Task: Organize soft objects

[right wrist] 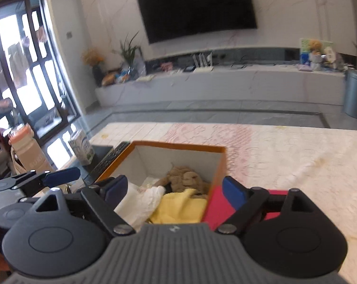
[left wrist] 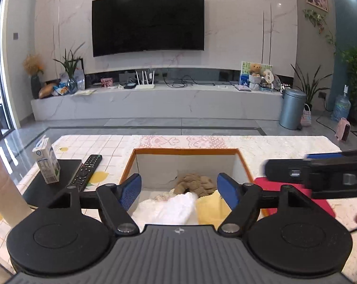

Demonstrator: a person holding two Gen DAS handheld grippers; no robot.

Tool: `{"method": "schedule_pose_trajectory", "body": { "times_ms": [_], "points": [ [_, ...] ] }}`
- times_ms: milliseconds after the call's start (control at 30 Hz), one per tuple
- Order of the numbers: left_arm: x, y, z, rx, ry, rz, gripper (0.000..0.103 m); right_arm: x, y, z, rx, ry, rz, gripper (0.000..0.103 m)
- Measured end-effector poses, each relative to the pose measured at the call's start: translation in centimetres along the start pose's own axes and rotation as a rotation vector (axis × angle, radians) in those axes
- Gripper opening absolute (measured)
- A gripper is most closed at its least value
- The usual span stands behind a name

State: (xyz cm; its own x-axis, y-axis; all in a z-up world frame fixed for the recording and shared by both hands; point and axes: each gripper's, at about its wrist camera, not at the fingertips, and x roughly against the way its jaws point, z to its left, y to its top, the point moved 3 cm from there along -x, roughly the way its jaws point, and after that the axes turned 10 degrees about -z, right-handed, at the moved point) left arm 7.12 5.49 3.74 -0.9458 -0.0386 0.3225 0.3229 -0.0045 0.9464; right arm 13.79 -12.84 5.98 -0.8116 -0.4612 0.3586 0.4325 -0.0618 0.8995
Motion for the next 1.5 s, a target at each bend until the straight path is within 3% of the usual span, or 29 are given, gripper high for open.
{"method": "schedule_pose_trajectory", "body": {
  "times_ms": [67,200,367,467,633,767,1033,1500],
  "points": [
    [1.0,0.0,-0.7,0.016,-0.004,-0.029,0.084,2.5,-0.4,-0.9,0.021,-0.061,-0.038,0.093],
    [2.8,0.0,-2.3,-0.015,-0.013,-0.1,0.086,5.1,-2.3,-2.3,0.109,-0.139,0.01,0.094],
    [4.3,-0.2,-4.8,-0.073,-0.001,-0.17,0.093,6.4,-3.9,-2.8,0.1,-0.098,-0.002,0.094],
    [4.3,-0.7,-5.8,-0.077,-0.008,-0.153,0.093,6.3,-4.3,-2.5,0.099,-0.082,-0.011,0.094],
    [3.8,-1.6,-5.7,0.0,-0.074,-0.09,0.093,6.5,-5.4,-1.7,0.173,-0.08,-0.027,0.094],
    [4.0,-1.9,-6.3,-0.047,-0.041,-0.106,0.093,6.2,-6.0,-2.2,0.158,-0.074,-0.038,0.094],
    [4.6,-2.3,-6.6,-0.027,-0.04,-0.139,0.093,6.2,-5.8,-2.4,0.176,-0.086,-0.069,0.098],
    [4.3,-2.5,-6.7,-0.01,0.012,-0.115,0.094,6.6,-6.0,-2.4,0.16,-0.082,-0.091,0.098]
  ]
}}
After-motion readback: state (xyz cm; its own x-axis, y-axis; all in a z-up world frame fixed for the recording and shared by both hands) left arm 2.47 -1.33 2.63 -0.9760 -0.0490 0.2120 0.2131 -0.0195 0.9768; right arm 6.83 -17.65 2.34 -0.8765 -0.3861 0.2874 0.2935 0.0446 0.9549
